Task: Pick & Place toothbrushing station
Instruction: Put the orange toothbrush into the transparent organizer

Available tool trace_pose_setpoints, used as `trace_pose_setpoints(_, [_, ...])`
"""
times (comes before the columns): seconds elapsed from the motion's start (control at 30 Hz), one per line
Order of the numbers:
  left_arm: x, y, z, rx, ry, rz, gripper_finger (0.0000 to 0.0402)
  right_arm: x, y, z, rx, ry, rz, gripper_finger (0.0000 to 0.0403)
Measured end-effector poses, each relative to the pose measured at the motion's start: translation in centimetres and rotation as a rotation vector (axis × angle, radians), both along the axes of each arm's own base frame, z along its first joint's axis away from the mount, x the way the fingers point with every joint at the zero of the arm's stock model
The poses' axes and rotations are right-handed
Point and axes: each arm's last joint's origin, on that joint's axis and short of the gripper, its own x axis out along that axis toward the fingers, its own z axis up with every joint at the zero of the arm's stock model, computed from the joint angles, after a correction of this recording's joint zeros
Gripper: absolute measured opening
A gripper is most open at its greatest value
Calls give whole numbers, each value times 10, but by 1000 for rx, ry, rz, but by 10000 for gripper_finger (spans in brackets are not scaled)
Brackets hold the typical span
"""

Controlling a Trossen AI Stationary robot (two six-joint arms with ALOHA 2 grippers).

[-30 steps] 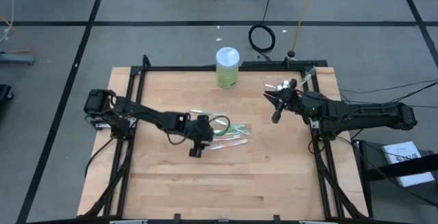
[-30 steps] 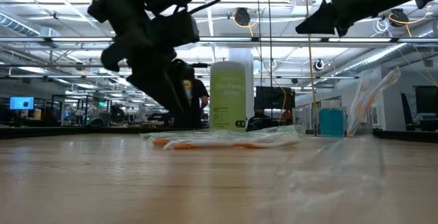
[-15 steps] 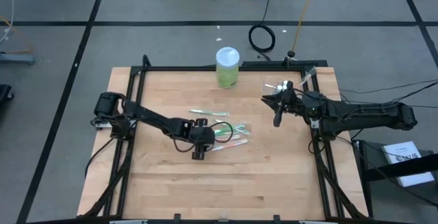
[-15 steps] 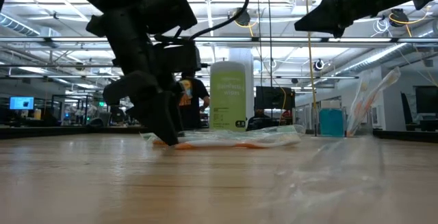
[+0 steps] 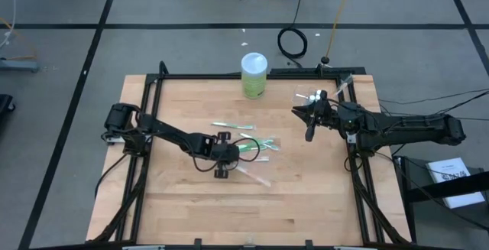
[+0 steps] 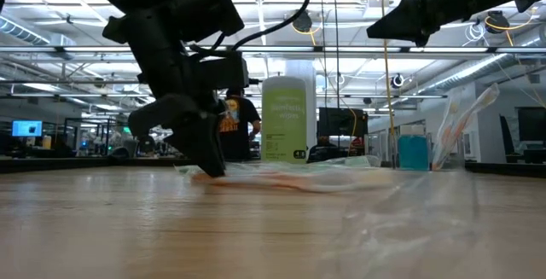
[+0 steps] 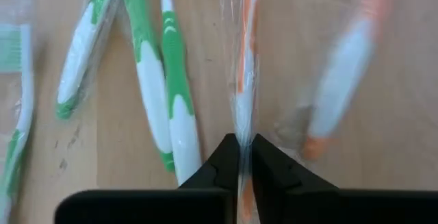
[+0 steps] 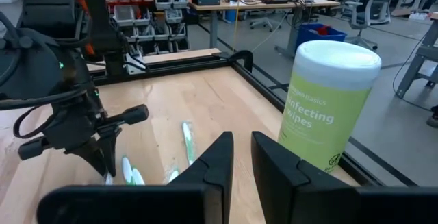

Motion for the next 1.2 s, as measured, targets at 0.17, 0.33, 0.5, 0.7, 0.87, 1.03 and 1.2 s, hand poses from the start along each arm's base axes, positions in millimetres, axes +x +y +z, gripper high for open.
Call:
trace_pose_setpoints(0.17, [-4,3,13,60,-22,29,31,0,0,0,0,1,0,43])
trace_pose_setpoints(0.33, [-13,10,47,68,-110,40,15,0,0,0,1,1,-1,43])
trace_pose_setpoints(0.5, [-17,18,87,113,-298,-13,17,0,0,-1,-1,8,-1,43])
trace_pose_setpoints(0.7, [-28,49,100,40,-542,-116,15,-4,-3,-10,21,98,-125,43])
trace_pose_setpoints(0.87, [-37,73,103,-45,-867,-201,15,4,-1,-21,46,120,0,43])
trace_pose_setpoints(1.03, [-32,89,102,-63,-992,-242,15,27,0,-35,-51,-111,154,60])
trace_pose_setpoints(1.2, [-26,99,97,-56,-969,-208,15,49,-2,-34,-120,-256,155,121])
